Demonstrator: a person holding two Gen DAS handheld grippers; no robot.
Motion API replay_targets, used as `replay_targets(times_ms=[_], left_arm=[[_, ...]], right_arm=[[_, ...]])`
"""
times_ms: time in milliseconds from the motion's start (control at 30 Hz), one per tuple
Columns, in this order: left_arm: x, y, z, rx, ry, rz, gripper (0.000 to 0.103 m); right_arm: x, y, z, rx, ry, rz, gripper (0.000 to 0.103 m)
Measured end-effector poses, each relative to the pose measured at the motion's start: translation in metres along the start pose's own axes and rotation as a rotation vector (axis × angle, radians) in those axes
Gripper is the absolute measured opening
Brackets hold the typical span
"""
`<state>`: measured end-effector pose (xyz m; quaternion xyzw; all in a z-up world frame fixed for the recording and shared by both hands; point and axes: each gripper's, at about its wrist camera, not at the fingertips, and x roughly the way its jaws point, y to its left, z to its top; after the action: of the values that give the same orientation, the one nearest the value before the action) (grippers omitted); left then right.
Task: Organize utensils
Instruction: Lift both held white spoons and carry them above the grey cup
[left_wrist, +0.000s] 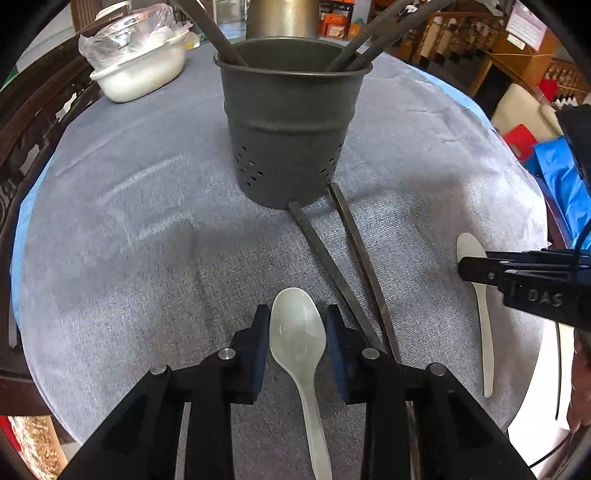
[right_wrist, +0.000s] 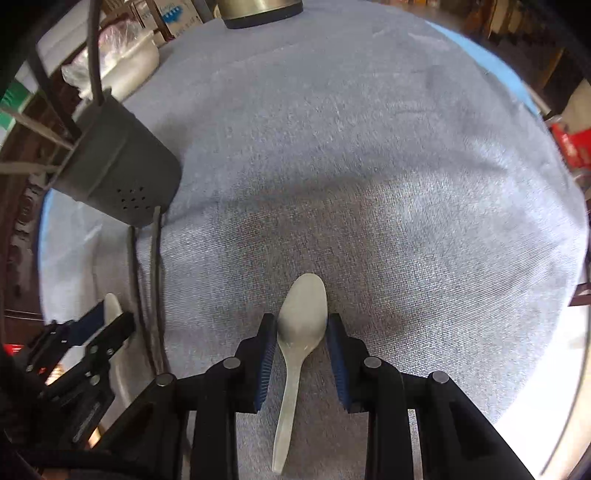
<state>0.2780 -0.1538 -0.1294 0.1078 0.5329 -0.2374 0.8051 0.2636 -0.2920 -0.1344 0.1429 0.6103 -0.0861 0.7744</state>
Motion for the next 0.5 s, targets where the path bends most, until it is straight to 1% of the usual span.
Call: replay_targets(times_ms=[67, 100, 167, 200, 233, 333, 367, 433, 500], left_arm=[[-0.002, 0.004, 0.0, -0.005, -0.009, -0.017, 0.031], [-0.011, 0.014, -0.005, -0.013, -0.018, -0.031, 0.031], [-0.018, 0.021, -0.006, -0.029, -0.039, -0.053, 0.031], [-0.022, 0.025, -0.006, -0.037, -0.051, -0.06, 0.031], [-0.03, 0.025, -0.008, -0.042, -0.065, -0.066, 0.031], [-0.052, 0.031, -0.009, -0.049, -0.123, -0.08, 0.031], [-0.058, 0.033, -0.01, -0.052, -0.137, -0.079, 0.031], [-0.076, 0.037, -0.01, -0.054, -0.183, -0.075, 0.031], [-0.094, 0.04, -0.012, -0.054, -0.227, -0.073, 0.031]], right_arm=[[0.001, 0.01, -0.001, -0.017, -0.016, -0.047, 0.03], [0.002, 0.016, -0.003, -0.035, -0.031, -0.073, 0.029], [0.002, 0.025, -0.005, -0.065, -0.063, -0.098, 0.024], [0.002, 0.026, -0.006, -0.066, -0.068, -0.093, 0.019], [0.001, 0.027, -0.008, -0.063, -0.07, -0.085, 0.013], [-0.002, 0.025, -0.009, -0.048, -0.074, -0.039, 0.01], [-0.007, 0.023, -0.012, -0.046, -0.084, -0.01, 0.01], [-0.013, 0.018, -0.013, -0.046, -0.106, 0.038, 0.009], [-0.029, 0.016, -0.015, -0.047, -0.152, 0.096, 0.009]])
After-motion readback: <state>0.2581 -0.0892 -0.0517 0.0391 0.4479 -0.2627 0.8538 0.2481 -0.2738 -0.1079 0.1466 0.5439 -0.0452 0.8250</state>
